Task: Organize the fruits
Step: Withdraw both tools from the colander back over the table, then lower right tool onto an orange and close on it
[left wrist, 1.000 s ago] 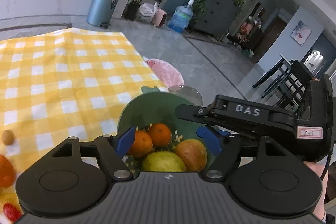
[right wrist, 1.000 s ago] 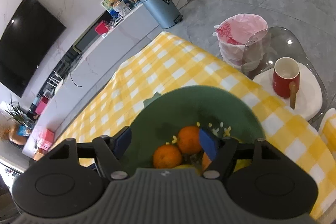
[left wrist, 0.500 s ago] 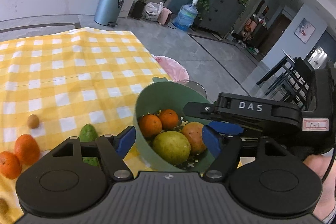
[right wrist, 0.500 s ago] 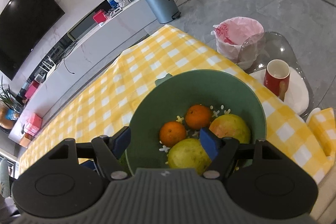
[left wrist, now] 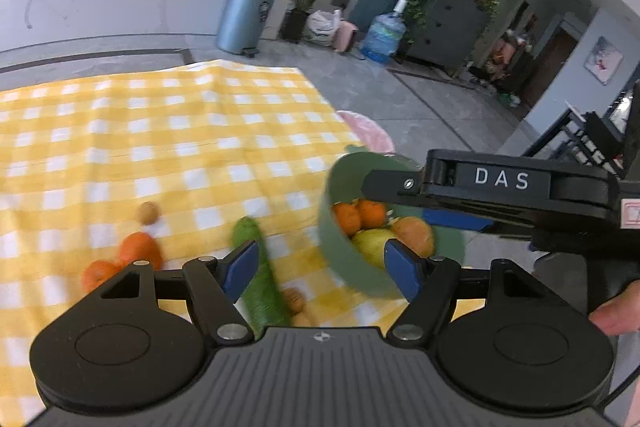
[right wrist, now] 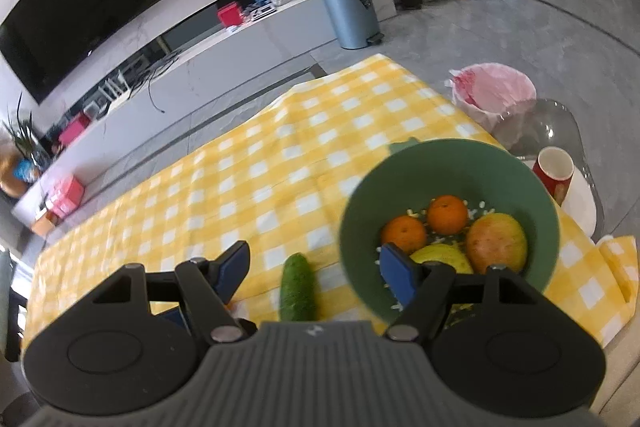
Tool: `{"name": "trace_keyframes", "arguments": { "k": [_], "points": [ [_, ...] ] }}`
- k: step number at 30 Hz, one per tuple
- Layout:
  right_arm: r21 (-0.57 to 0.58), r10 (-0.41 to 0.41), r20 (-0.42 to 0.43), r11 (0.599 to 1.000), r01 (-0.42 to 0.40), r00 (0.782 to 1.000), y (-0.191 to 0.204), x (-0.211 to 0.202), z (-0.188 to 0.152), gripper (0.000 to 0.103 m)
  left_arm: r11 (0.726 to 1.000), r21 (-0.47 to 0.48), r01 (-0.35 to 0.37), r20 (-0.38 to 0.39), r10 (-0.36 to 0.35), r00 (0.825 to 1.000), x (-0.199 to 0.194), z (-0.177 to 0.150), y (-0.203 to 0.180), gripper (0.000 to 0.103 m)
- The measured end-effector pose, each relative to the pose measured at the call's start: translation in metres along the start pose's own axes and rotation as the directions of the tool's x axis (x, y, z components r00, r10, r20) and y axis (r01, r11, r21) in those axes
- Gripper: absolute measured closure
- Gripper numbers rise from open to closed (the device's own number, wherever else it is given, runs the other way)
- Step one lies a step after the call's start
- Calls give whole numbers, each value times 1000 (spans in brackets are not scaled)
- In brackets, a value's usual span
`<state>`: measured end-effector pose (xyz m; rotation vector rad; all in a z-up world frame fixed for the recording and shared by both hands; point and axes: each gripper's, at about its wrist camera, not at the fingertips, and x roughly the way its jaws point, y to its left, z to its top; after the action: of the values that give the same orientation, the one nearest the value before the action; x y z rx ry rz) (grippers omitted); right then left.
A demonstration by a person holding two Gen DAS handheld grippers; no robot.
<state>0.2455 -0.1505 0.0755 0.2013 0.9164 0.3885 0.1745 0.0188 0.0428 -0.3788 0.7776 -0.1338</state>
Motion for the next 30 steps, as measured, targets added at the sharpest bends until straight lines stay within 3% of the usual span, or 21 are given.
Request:
{"name": "trace_keyframes", "arguments": {
  "k": [3,10,17,21,26,30],
  "points": [
    [-26,-39,7,999,39,999,23,-2,-12,34,1000,-16,-21,1,21,1000,-11,-10,12,19],
    [-3,-3,-38,1000,3,999,66,14,-43,34,997,-43,-71,10,71,997,-35,-27,42,19],
    [50,67,-84,997,-63,994,94,20,-63,34,987,-102,-125,35,129,991,-59,-46,81,20],
    [166,134,-82,979,-119,988,102,26,-72,35,972,-175,-158,51,169,984,-67,-64,115,21],
    [168,158,-66,975,-145,985,119,40,-88,58,966,-231,-118,105,145,984,-69,-75,148,22],
    [135,137,-66,983,-127,988,126,60,-98,61,961,-260,-95,119,129,984,-63,-78,163,22]
  ]
}}
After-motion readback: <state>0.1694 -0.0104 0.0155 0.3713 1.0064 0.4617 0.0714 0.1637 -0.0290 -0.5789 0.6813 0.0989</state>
